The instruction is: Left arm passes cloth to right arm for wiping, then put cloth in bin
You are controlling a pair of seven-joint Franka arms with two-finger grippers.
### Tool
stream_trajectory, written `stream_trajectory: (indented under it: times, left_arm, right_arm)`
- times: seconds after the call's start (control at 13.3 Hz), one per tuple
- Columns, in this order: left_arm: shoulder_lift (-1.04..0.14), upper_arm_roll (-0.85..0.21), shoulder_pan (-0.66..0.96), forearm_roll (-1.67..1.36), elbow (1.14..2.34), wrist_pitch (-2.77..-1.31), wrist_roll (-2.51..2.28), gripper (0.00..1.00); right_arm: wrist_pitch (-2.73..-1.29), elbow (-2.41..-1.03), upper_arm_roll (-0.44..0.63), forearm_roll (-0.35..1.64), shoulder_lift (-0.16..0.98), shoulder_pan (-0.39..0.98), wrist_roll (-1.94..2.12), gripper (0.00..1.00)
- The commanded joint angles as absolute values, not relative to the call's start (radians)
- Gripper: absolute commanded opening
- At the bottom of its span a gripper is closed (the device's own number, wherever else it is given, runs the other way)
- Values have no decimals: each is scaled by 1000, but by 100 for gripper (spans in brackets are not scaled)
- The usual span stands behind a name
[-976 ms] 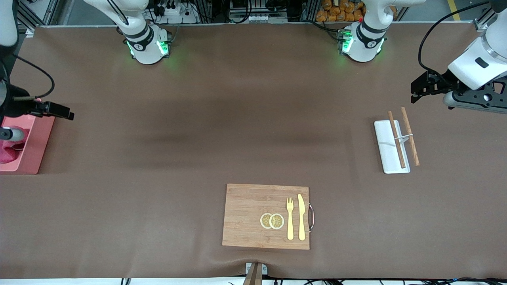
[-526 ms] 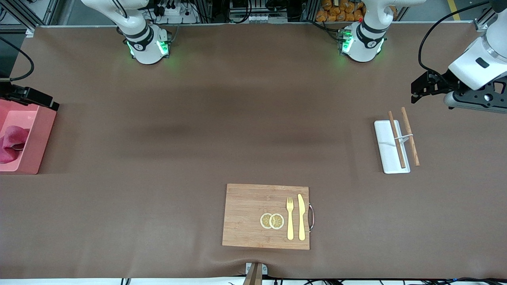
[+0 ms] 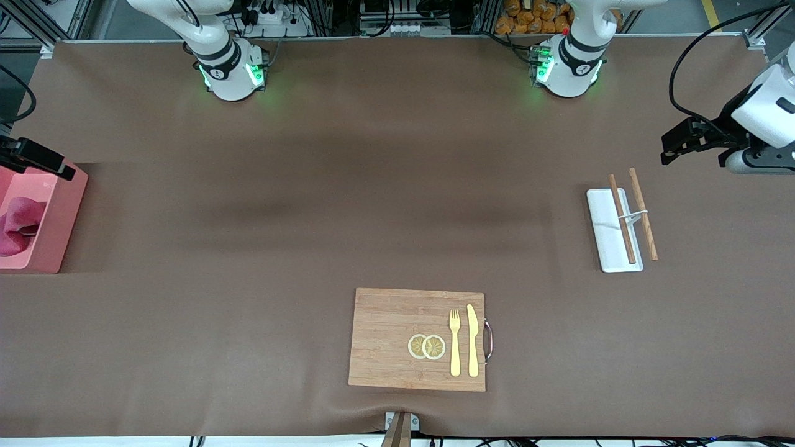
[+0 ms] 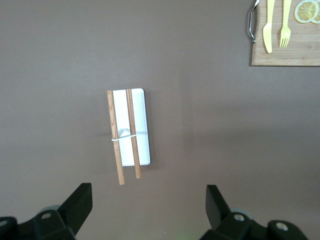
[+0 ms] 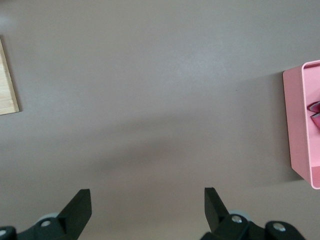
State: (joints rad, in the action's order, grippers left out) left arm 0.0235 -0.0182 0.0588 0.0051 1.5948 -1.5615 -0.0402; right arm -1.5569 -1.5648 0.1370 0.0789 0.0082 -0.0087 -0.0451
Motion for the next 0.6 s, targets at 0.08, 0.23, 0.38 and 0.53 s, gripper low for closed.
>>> stream_trajectory:
  times: [0.08,0.23,0.38,0.53]
  left_arm:
    - [44,-25,46,-3,1603,-1551,-54,100]
    - [43,-28,48,-2,1598,-1552,-52,100]
    - [40,-29,48,-2,1595,-1557,-45,100]
    - [40,-29,46,-3,1595,-1559,-38,100]
  right_arm:
    - [-1580,-1536,121,77,-8,-20,3,100]
    - [-1592,-1542,120,57,-8,-21,25,100]
    - [-1592,-1540,115,19,-8,-17,26,100]
    - [-1591,-1543,109,14,-8,-20,28,100]
